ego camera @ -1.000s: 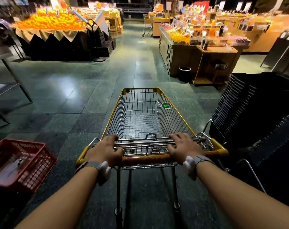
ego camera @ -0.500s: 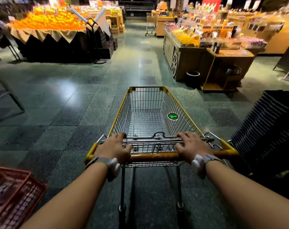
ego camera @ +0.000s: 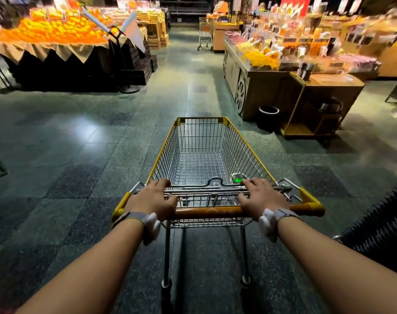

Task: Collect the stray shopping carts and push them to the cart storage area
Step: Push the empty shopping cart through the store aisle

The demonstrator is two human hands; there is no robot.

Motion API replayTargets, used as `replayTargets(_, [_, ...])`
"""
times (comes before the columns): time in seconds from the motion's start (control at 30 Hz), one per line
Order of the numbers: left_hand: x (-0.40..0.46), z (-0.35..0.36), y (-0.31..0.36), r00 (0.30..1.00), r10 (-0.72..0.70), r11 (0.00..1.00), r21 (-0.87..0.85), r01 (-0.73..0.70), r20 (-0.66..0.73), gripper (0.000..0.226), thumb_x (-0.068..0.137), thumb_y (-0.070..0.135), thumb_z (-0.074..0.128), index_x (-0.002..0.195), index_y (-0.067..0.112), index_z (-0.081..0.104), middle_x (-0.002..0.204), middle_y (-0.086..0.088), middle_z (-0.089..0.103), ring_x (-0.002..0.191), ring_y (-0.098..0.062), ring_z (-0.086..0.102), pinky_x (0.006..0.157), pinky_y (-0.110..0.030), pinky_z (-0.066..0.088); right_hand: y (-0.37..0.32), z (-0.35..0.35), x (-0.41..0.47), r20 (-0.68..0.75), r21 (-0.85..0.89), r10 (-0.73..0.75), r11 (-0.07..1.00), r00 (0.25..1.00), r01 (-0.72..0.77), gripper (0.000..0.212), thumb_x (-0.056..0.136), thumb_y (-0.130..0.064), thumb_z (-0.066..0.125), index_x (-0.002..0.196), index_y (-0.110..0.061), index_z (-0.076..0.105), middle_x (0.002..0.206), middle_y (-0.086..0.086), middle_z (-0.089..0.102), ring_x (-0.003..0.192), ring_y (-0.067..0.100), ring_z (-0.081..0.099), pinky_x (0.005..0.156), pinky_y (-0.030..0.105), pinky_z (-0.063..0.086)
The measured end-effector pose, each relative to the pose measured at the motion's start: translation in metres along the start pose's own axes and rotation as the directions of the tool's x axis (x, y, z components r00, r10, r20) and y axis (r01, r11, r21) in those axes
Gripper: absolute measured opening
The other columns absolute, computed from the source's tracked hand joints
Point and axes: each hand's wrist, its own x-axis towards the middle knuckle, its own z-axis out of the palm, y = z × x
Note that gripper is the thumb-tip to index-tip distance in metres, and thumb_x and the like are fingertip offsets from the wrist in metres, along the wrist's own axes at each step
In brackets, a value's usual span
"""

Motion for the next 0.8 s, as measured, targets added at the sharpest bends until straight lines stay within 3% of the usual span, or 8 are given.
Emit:
replayTargets(0.13, [0.088, -0.002, 0.001, 1.0, -0.023, 0.999, -0.027, 0.023, 0.006, 0.056, 0.08, 0.059, 0.035, 0.131, 0.039, 0.045, 0.14, 0.006, 0.055, 0.115, -0.019, 0.059, 0.09, -0.041, 0.052, 0.006, -0.01, 0.085, 0.01, 0.004, 0.011, 1.0, 1.0, -0.011, 0.06, 0.098, -0.05, 0.036, 0.154, -0.031, 0.03, 0.155, -0.003, 0.034, 0.143, 0.017, 0.025, 0.1, 0.046, 0.039])
replayTargets(0.37, [0.229, -0.015, -0.002, 1.0, -0.022, 1.0, -0.015, 0.022, -0.013, 0.05, 0.083, 0.058, 0.042, 0.13, 0.041, 0.048, 0.138, 0.007, 0.058, 0.114, -0.018, 0.061, 0.086, -0.035, 0.049, 0.008, -0.032, 0.221, -0.01, 0.025, 0.014, 1.0, 1.0, -0.014, 0.057, 0.096, -0.051, 0.035, 0.15, -0.034, 0.033, 0.15, -0.003, 0.038, 0.138, 0.017, 0.031, 0.093, 0.044, 0.043])
replayTargets(0.8, [0.518, -0.03, -0.014, 1.0, -0.001, 1.0, 0.015, 0.001, -0.012, 0.044, 0.089, 0.052, 0.044, 0.129, 0.036, 0.047, 0.135, 0.002, 0.056, 0.116, -0.023, 0.058, 0.086, -0.039, 0.047, 0.012, -0.07, 0.504, -0.001, 0.016, 0.045, 0.999, 0.999, -0.045, 0.058, 0.098, -0.05, 0.036, 0.154, -0.036, 0.03, 0.156, -0.007, 0.034, 0.145, 0.015, 0.023, 0.101, 0.046, 0.04])
